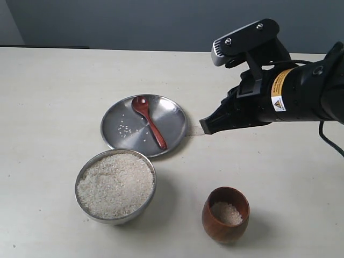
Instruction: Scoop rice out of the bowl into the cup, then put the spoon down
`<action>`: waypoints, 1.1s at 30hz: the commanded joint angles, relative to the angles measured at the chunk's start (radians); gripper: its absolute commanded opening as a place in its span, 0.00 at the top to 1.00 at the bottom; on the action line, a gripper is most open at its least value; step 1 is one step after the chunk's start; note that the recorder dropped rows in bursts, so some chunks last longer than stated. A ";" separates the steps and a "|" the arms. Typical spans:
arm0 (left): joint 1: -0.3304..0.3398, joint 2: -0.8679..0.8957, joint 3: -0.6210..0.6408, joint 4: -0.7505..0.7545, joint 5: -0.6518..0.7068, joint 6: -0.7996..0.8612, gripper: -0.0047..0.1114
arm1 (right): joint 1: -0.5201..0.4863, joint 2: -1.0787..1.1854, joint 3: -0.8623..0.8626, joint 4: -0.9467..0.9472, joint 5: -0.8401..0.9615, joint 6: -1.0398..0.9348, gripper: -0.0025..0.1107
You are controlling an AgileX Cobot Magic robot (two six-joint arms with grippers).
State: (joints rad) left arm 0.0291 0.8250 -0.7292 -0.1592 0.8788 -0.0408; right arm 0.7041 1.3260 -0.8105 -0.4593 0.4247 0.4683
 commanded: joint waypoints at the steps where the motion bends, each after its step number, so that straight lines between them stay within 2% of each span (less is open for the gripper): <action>1: 0.002 0.001 -0.006 0.003 -0.007 0.000 0.96 | -0.005 -0.006 0.002 0.002 -0.012 0.003 0.98; 8: 0.002 0.001 -0.006 0.003 -0.007 0.000 0.96 | -0.005 -0.074 0.002 -0.001 -0.018 0.003 0.98; 19: 0.002 0.001 -0.006 0.003 -0.007 0.000 0.96 | -0.007 -0.458 0.002 -0.001 -0.018 0.003 0.98; 21: 0.002 0.001 -0.006 0.003 -0.007 0.000 0.96 | -0.058 -0.530 0.002 -0.003 -0.018 0.003 0.98; 25: 0.002 0.001 -0.006 0.003 -0.007 0.000 0.96 | -0.283 -0.630 0.002 0.004 0.058 0.003 0.98; 29: 0.002 0.001 -0.006 0.003 -0.007 0.000 0.96 | -0.451 -0.696 0.002 -0.002 0.063 0.003 0.98; 33: 0.002 0.001 -0.006 0.003 -0.007 0.000 0.96 | -0.507 -0.740 0.003 0.047 0.139 0.003 0.98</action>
State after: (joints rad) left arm 0.0291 0.8250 -0.7292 -0.1592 0.8788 -0.0408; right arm 0.2301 0.6128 -0.8105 -0.4395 0.5057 0.4703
